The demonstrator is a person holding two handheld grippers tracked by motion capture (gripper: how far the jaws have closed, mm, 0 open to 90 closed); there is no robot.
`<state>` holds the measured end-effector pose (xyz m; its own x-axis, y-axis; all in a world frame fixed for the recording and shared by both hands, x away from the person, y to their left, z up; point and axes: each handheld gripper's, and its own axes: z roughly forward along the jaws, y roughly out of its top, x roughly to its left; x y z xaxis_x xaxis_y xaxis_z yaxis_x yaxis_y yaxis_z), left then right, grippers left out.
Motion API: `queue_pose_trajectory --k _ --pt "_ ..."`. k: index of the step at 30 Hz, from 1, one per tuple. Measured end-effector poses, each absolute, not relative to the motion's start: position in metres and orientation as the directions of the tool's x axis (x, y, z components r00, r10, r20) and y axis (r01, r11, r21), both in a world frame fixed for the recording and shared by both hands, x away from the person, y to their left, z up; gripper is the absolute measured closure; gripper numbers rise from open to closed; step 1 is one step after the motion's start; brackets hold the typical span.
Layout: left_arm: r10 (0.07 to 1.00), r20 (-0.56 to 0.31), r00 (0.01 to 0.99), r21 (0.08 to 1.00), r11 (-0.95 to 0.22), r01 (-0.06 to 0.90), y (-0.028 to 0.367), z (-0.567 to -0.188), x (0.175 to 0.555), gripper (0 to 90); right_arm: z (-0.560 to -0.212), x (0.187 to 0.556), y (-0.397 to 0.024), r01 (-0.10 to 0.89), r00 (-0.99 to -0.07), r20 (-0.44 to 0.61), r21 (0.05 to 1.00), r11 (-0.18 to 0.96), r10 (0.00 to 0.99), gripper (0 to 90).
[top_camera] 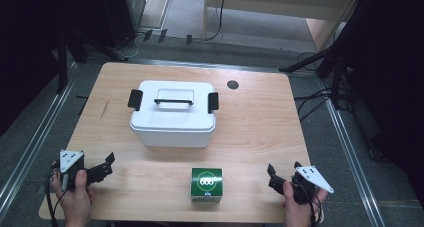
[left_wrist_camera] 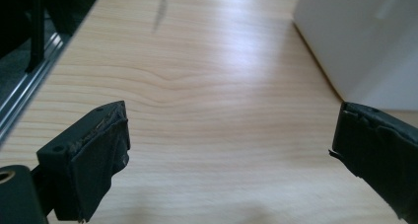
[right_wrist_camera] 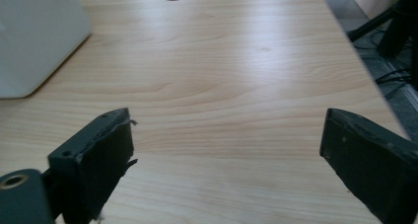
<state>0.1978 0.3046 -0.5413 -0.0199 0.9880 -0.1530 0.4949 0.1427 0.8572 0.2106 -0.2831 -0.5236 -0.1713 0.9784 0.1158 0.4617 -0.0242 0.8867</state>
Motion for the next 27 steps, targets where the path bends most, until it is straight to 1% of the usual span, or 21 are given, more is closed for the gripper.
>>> queue_pose_trajectory --k 2,3,4,5,7,8,9,10,11,12,14,16,19,20,21,22,23,24,26,27 --pt "0.989 -0.141 -0.042 0.868 0.144 0.476 0.311 -0.543 0.199 1.4 -0.522 0.21 -0.295 0.448 -0.152 0.14 0.892 -0.058 0.978 6.2" --pt "0.99 -0.129 -0.053 0.871 0.139 0.471 0.313 -0.543 0.199 1.4 -0.522 0.21 -0.301 0.437 -0.14 0.15 0.896 -0.075 0.979 7.9" --pt "0.99 -0.128 -0.057 0.872 0.14 0.469 0.316 -0.544 0.2 1.4 -0.521 0.209 -0.306 0.417 -0.126 0.15 0.905 -0.085 0.981 11.4" --pt "0.989 -0.132 -0.062 0.874 0.146 0.464 0.318 -0.546 0.203 1.4 -0.521 0.209 -0.311 0.395 -0.125 0.143 0.915 -0.083 0.982 12.7" --pt "0.988 -0.138 -0.066 0.868 0.152 0.473 0.319 -0.547 0.206 1.5 -0.519 0.209 -0.319 0.384 -0.13 0.095 0.923 -0.038 0.987 13.8" --pt "0.988 -0.14 -0.066 0.868 0.155 0.472 0.32 -0.547 0.208 1.5 -0.517 0.21 -0.322 0.377 -0.137 0.044 0.926 0.011 0.99 18.3" --pt "0.989 -0.135 -0.066 0.868 0.15 0.473 0.32 -0.547 0.209 1.5 -0.517 0.21 -0.322 0.377 -0.137 0.044 0.926 0.011 0.99 18.3" --pt "0.99 -0.132 -0.059 0.868 0.144 0.474 0.319 -0.548 0.21 1.5 -0.516 0.211 -0.323 0.373 -0.13 0.041 0.928 0.011 0.991 20.7" --pt "0.99 -0.129 -0.055 0.868 0.14 0.477 0.319 -0.548 0.21 1.4 -0.515 0.211 -0.323 0.367 -0.133 0.047 0.93 0.006 0.99 19.3" --pt "0.992 -0.115 -0.051 0.865 0.125 0.487 0.318 -0.549 0.21 1.4 -0.513 0.214 -0.322 0.384 -0.156 0.05 0.923 0.014 0.986 18.8" --pt "0.992 -0.115 -0.053 0.864 0.126 0.487 0.317 -0.55 0.211 1.5 -0.511 0.217 -0.319 0.397 -0.193 0.047 0.917 0.034 0.98 18.9" --pt "0.993 -0.114 -0.042 0.863 0.119 0.491 0.316 -0.55 0.212 1.4 -0.509 0.219 -0.317 0.406 -0.203 0.038 0.913 0.048 0.979 19.2" --pt "0.994 -0.106 -0.03 0.863 0.108 0.494 0.313 -0.551 0.212 1.4 -0.499 0.229 -0.31 0.386 -0.25 -0.015 0.916 0.114 0.968 21.1" --pt "0.995 -0.101 -0.026 0.864 0.1 0.493 0.313 -0.551 0.212 1.4 -0.499 0.229 -0.31 0.386 -0.25 -0.015 0.916 0.114 0.968 21.1" --pt "0.995 -0.092 -0.026 0.866 0.093 0.492 0.312 -0.551 0.212 1.4 -0.496 0.236 -0.307 0.38 -0.243 -0.083 0.908 0.174 0.966 21.9" --pt "0.995 -0.092 -0.026 0.866 0.093 0.492 0.312 -0.551 0.212 1.4 -0.496 0.236 -0.307 0.38 -0.243 -0.083 0.908 0.174 0.966 21.9" --pt "0.995 -0.091 -0.027 0.866 0.093 0.492 0.312 -0.551 0.212 1.4 -0.493 0.244 -0.306 0.399 -0.249 -0.071 0.901 0.169 0.966 18.9" --pt "0.995 -0.095 -0.027 0.866 0.096 0.491 0.312 -0.551 0.213 1.4 -0.493 0.244 -0.306 0.399 -0.249 -0.071 0.901 0.169 0.966 18.9" --pt "0.994 -0.102 -0.025 0.864 0.101 0.492 0.313 -0.551 0.212 1.4 -0.491 0.251 -0.305 0.435 -0.289 -0.021 0.888 0.151 0.957 5.5" --pt "0.994 -0.105 -0.024 0.863 0.103 0.494 0.313 -0.551 0.212 1.4 -0.489 0.254 -0.303 0.465 -0.305 0.005 0.873 0.144 0.952 1.7"
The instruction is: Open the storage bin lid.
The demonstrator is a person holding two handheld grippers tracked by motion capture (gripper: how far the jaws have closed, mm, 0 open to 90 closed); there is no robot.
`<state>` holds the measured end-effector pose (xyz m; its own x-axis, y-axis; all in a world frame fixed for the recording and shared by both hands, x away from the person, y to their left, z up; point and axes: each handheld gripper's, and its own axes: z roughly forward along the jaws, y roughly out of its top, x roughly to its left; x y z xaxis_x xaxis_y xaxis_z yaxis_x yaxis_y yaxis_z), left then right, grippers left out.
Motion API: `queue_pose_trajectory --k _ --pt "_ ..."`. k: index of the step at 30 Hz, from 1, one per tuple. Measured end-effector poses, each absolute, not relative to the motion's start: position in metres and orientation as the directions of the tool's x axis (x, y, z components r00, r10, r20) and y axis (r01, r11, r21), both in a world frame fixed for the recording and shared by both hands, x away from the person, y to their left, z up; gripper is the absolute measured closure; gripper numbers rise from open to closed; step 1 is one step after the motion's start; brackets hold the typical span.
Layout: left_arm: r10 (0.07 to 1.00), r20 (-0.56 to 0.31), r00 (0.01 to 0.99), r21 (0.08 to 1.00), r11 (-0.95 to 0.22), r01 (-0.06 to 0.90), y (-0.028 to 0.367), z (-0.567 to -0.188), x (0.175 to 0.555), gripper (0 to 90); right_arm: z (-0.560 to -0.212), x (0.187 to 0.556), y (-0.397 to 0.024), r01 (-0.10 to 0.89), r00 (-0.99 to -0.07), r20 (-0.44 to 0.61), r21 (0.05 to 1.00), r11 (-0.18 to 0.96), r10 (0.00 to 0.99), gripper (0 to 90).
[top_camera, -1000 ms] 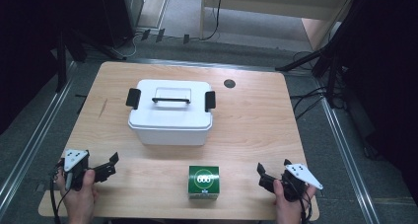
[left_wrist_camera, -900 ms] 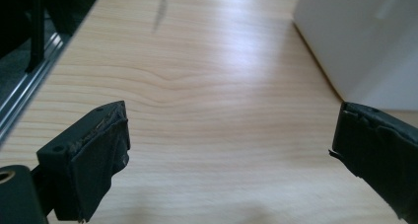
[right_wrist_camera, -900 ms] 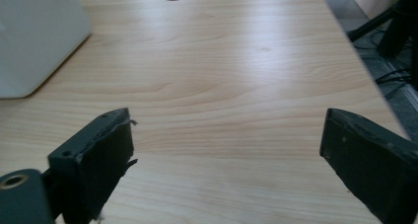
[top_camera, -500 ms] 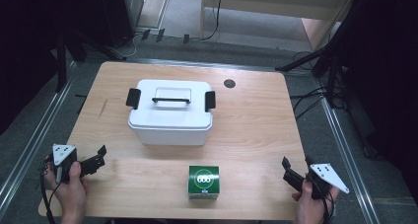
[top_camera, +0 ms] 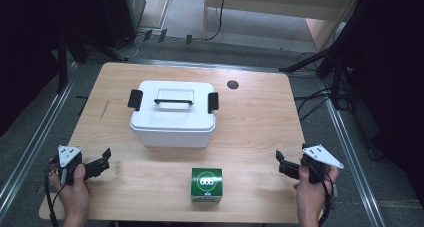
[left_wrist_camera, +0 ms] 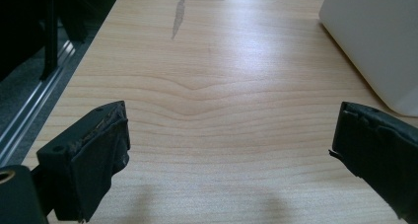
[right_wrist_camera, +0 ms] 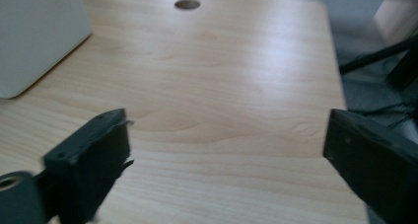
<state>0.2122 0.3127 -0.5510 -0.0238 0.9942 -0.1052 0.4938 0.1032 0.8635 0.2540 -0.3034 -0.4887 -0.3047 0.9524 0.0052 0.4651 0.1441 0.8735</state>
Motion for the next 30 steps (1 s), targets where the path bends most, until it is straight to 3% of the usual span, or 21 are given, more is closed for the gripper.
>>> queue_pose_trajectory --k 3,19,30 --pt "0.994 -0.107 -0.018 0.862 0.102 0.496 0.313 -0.551 0.212 1.4 -0.483 0.26 -0.297 0.483 -0.351 0.03 0.862 0.153 0.936 0.0" --pt "0.994 -0.105 0.004 0.864 0.089 0.496 0.311 -0.551 0.21 1.4 -0.449 0.314 -0.277 0.494 -0.487 -0.075 0.798 0.345 0.87 0.0" --pt "0.994 -0.103 0.021 0.867 0.079 0.492 0.31 -0.551 0.21 1.5 -0.422 0.357 -0.248 0.447 -0.664 -0.142 0.711 0.543 0.734 0.0"
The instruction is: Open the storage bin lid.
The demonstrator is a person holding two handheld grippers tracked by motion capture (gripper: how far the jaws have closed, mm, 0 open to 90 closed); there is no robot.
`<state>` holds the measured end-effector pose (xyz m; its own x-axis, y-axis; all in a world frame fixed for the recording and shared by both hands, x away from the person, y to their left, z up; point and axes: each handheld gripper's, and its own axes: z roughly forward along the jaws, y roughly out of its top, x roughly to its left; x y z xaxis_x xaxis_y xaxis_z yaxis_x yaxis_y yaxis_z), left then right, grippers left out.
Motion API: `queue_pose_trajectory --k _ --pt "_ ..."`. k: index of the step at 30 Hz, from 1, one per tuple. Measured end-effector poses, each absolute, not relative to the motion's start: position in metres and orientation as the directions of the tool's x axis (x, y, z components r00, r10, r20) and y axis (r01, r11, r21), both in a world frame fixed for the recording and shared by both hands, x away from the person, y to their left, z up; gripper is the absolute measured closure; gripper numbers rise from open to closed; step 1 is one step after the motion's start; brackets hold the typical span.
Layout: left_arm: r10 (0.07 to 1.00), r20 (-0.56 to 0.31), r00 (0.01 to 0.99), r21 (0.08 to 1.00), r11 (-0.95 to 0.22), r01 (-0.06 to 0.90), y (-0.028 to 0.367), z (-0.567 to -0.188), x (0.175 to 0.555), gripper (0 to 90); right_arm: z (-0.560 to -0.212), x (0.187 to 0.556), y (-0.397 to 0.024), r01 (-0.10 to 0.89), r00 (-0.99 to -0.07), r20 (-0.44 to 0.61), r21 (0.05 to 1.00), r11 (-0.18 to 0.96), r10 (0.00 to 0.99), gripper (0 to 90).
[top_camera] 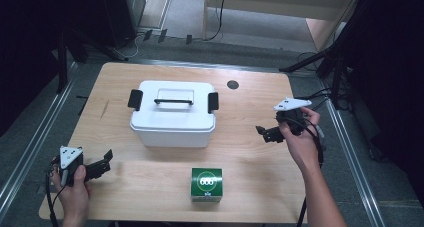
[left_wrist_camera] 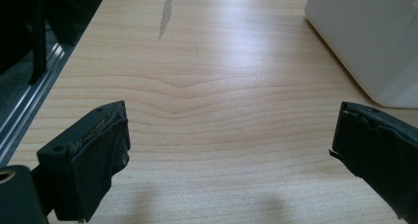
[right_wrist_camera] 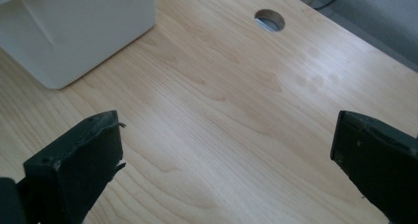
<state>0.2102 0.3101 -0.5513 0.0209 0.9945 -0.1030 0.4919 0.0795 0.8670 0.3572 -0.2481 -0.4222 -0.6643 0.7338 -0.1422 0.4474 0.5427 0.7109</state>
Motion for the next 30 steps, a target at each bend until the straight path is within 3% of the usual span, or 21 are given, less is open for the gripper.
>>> queue_pose_trajectory --k 10,14,30 --pt "0.994 -0.102 0.031 0.865 0.074 0.496 0.31 -0.551 0.211 1.4 -0.4 0.384 -0.218 0.376 -0.765 -0.192 0.642 0.668 0.615 1.3" --pt "0.994 -0.1 0.033 0.865 0.071 0.496 0.31 -0.551 0.211 1.5 -0.39 0.394 -0.203 0.339 -0.81 -0.201 0.607 0.719 0.551 5.6" --pt "0.996 -0.081 0.039 0.863 0.051 0.502 0.308 -0.551 0.211 1.5 -0.373 0.414 -0.152 0.222 -0.901 -0.211 0.528 0.82 0.38 12.0"
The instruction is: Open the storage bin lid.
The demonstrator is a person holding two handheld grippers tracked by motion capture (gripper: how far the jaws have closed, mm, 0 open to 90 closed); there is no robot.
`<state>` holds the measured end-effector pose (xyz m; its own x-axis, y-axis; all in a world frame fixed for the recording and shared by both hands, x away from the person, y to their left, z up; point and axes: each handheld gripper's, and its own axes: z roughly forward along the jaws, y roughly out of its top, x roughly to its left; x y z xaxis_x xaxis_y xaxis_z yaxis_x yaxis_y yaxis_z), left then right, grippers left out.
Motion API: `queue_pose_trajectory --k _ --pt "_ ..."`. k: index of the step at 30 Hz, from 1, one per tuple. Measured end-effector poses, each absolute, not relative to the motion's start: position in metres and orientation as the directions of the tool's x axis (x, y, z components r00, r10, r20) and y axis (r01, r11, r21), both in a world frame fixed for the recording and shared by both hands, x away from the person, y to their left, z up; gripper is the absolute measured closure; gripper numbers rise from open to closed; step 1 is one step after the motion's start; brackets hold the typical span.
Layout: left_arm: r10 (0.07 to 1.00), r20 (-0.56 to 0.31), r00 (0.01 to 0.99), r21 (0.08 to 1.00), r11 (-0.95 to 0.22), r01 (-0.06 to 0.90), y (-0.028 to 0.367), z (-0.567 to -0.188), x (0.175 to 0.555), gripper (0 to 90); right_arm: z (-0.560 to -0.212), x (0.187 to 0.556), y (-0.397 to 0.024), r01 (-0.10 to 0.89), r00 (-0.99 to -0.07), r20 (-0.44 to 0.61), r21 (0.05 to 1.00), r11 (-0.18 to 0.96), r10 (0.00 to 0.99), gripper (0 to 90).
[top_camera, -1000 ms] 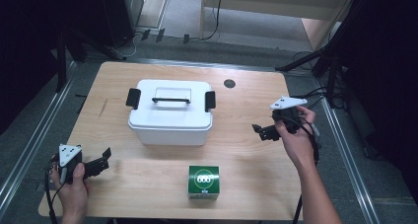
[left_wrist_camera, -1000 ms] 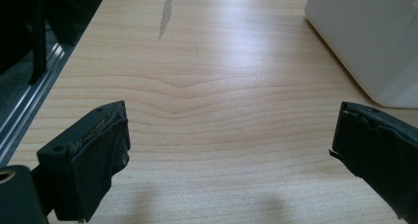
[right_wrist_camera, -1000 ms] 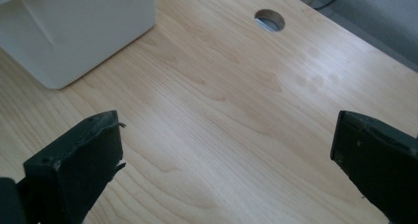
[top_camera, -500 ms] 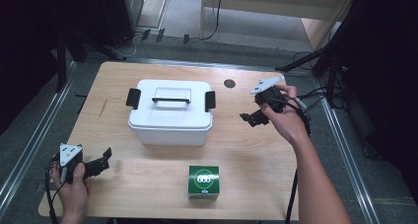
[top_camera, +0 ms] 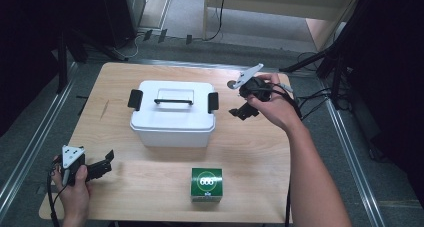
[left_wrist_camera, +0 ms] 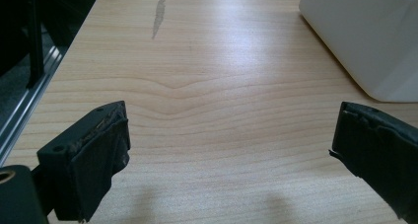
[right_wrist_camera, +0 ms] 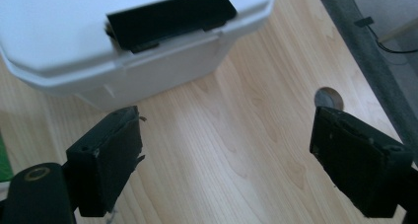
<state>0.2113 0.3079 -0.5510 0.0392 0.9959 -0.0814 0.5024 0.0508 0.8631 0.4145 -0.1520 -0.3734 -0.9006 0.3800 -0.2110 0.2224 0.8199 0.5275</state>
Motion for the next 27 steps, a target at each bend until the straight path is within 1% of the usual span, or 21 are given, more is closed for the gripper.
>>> queue_pose_trajectory --k 3,10,11,12,13,16,17,23,27 --pt "0.996 -0.085 0.04 0.863 0.053 0.502 0.308 -0.551 0.211 1.5 -0.37 0.416 -0.136 0.195 -0.921 -0.195 0.521 0.831 0.338 12.0" --pt "0.995 -0.086 0.043 0.863 0.053 0.503 0.308 -0.551 0.211 1.5 -0.369 0.418 -0.117 0.17 -0.936 -0.182 0.516 0.839 0.302 11.6" --pt "0.995 -0.086 0.043 0.862 0.053 0.504 0.308 -0.551 0.211 1.5 -0.37 0.419 -0.111 0.168 -0.939 -0.178 0.509 0.844 0.294 5.1" --pt "0.995 -0.089 0.042 0.862 0.055 0.503 0.308 -0.551 0.212 1.5 -0.37 0.419 -0.111 0.168 -0.939 -0.178 0.509 0.844 0.294 5.1" --pt "0.995 -0.089 0.042 0.862 0.056 0.504 0.308 -0.551 0.212 1.5 -0.37 0.419 -0.107 0.166 -0.944 -0.172 0.496 0.852 0.283 0.8" --pt "0.995 -0.09 0.041 0.862 0.057 0.503 0.308 -0.551 0.212 1.5 -0.369 0.419 -0.101 0.161 -0.945 -0.172 0.495 0.854 0.278 0.0" --pt "0.995 -0.089 0.041 0.862 0.057 0.503 0.308 -0.551 0.212 1.5 -0.366 0.418 -0.095 0.153 -0.955 -0.146 0.508 0.848 0.26 0.0" --pt "0.995 -0.09 0.04 0.863 0.058 0.502 0.308 -0.551 0.212 1.5 -0.363 0.416 -0.079 0.126 -0.956 -0.169 0.5 0.857 0.24 0.0" --pt "0.995 -0.093 0.04 0.863 0.06 0.501 0.308 -0.551 0.212 1.5 -0.363 0.418 -0.069 0.122 -0.958 -0.166 0.498 0.859 0.232 0.0"
